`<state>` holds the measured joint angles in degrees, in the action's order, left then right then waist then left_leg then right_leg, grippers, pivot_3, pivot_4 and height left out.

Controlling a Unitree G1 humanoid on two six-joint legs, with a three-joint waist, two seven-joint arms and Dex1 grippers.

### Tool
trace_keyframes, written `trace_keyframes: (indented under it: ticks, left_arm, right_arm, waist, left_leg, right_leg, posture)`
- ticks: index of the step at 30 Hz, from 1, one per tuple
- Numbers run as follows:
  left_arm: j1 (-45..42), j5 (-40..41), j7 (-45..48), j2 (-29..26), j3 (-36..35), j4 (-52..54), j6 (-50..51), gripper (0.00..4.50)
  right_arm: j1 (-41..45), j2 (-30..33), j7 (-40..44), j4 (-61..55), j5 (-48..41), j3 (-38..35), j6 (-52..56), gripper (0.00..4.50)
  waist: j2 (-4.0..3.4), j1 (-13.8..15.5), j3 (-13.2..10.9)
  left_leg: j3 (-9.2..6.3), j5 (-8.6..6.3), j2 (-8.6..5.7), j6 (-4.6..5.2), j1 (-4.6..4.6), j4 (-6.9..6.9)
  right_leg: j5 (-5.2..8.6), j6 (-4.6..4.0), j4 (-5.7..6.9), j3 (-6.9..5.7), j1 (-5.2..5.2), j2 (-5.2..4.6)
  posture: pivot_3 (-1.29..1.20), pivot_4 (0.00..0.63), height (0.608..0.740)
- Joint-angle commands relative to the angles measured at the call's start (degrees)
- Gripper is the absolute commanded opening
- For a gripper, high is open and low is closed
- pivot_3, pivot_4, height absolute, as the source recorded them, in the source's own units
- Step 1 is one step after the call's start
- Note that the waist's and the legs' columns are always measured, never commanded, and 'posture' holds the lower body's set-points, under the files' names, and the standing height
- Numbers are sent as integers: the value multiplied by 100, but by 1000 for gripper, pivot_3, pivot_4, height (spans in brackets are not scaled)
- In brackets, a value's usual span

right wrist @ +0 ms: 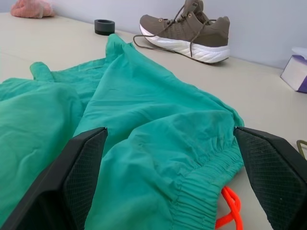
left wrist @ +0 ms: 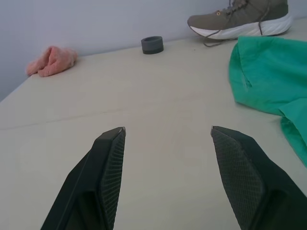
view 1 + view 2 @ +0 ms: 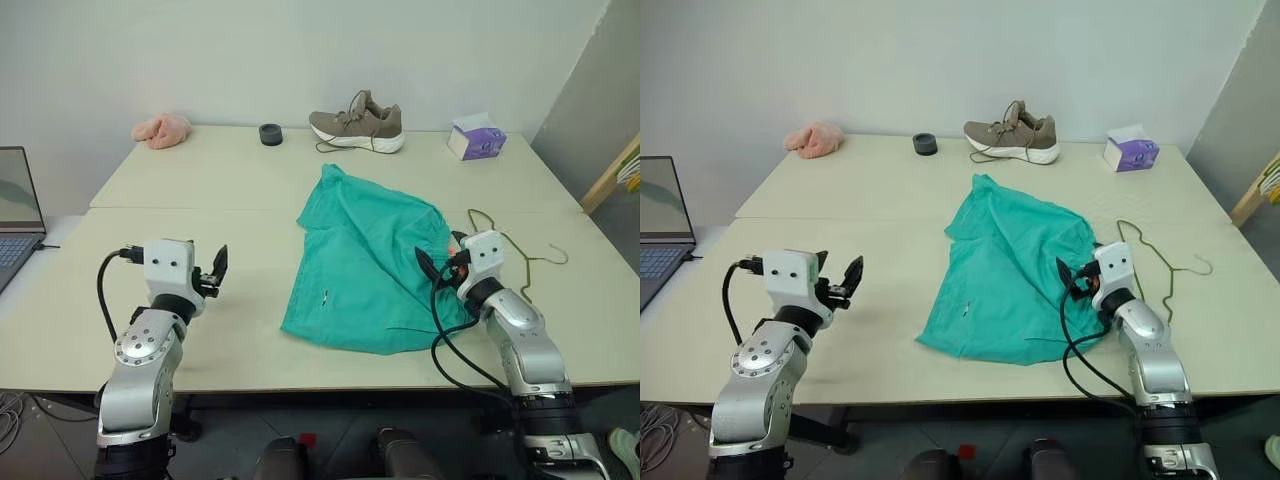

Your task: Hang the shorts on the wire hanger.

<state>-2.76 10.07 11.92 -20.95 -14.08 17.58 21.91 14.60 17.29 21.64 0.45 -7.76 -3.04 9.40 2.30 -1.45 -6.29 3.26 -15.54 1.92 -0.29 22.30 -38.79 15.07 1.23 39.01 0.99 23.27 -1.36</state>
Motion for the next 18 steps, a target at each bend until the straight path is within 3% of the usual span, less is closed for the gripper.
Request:
trace_keyframes:
  ticks: [1, 18]
  left_arm:
    - [40, -106, -22, -33, -32, 249, -231, 2990]
    - [18, -99, 38, -3, -30, 213, -335, 2990]
  right_arm:
    - [99, 28, 41, -48, 34, 25, -158, 4481]
    - [21, 72, 121, -144, 39, 67, -319, 4481]
  waist:
    - [0, 6, 0]
    - [-1, 12, -1]
  left_leg:
    - [0, 0, 0, 0, 0, 0]
    - [0, 0, 0, 0, 0, 0]
  right_leg:
    - [0, 0, 0, 0, 0, 0]
    - [0, 0, -1, 0, 0, 0]
  posture:
    - [50, 81, 740]
    - [42, 83, 740]
